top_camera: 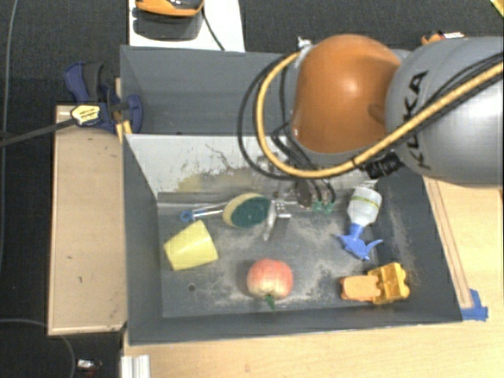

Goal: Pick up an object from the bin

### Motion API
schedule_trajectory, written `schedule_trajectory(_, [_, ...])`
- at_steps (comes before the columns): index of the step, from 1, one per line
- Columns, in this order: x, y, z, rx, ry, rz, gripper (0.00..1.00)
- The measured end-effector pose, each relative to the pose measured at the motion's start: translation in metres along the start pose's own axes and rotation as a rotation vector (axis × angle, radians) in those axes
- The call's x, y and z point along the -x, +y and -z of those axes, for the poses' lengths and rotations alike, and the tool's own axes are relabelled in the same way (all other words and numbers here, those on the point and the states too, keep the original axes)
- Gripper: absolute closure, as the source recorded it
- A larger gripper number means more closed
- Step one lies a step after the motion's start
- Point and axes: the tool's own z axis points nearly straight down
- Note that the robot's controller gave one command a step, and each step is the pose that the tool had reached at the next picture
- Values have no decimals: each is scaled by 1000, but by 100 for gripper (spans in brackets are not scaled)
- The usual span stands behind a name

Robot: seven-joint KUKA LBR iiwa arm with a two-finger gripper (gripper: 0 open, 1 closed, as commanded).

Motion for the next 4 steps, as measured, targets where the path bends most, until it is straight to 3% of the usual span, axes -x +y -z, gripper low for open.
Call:
schedule_trajectory(1, [-3, 3, -3, 0, -3, -12, 0])
schedule_trajectory(2, [10, 11, -85, 2, -8, -16, 0])
schedule_trajectory(3, [-16, 11, -101, -1, 3, -38, 0])
schedule_trajectory(4, [-30, 22, -68, 2, -10, 111, 0])
